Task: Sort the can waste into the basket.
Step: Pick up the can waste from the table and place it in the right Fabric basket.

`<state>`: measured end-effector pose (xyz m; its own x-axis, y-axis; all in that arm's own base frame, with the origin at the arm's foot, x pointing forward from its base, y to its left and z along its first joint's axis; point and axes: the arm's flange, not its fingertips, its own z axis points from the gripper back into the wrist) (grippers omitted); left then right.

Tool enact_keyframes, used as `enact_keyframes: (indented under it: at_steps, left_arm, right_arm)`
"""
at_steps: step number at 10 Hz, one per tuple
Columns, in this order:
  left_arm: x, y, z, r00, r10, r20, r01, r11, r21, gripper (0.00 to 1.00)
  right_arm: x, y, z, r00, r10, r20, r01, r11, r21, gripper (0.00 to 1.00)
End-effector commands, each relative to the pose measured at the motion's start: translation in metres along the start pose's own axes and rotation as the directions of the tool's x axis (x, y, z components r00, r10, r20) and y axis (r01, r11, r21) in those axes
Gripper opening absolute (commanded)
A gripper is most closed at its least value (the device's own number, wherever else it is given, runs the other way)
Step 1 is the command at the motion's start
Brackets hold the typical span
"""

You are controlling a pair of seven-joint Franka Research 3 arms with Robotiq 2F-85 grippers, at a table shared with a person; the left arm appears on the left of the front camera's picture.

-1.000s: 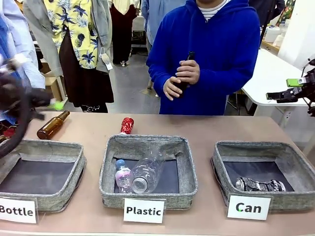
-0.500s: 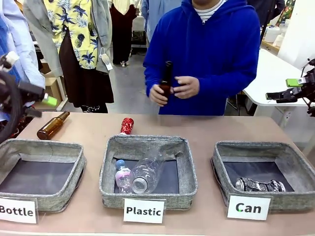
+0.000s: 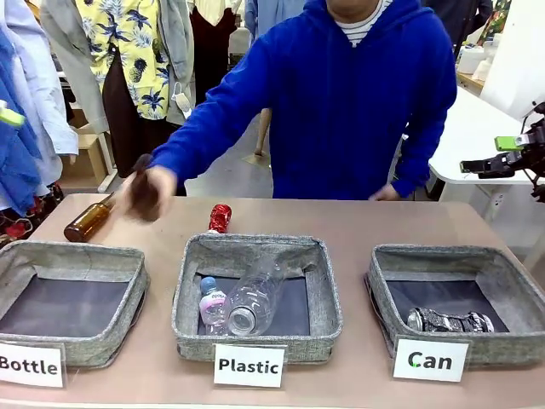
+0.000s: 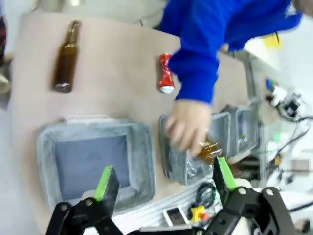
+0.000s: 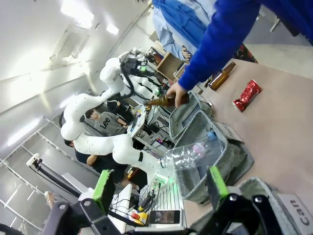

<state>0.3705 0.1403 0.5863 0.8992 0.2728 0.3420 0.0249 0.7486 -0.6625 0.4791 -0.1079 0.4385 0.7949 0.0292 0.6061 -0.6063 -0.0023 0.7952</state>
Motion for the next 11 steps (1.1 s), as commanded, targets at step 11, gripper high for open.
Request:
enact_keyframes:
  at_steps: [11]
  left_arm:
    - [-0.116, 0.019, 0.039, 0.938, 0.236, 0.252, -0.240, 0.971, -0.018, 1.00]
  right_arm:
    - [0.001, 0.001, 0.002, 1.000, 0.018, -0.022, -0.018, 1.000, 0.004, 1.00]
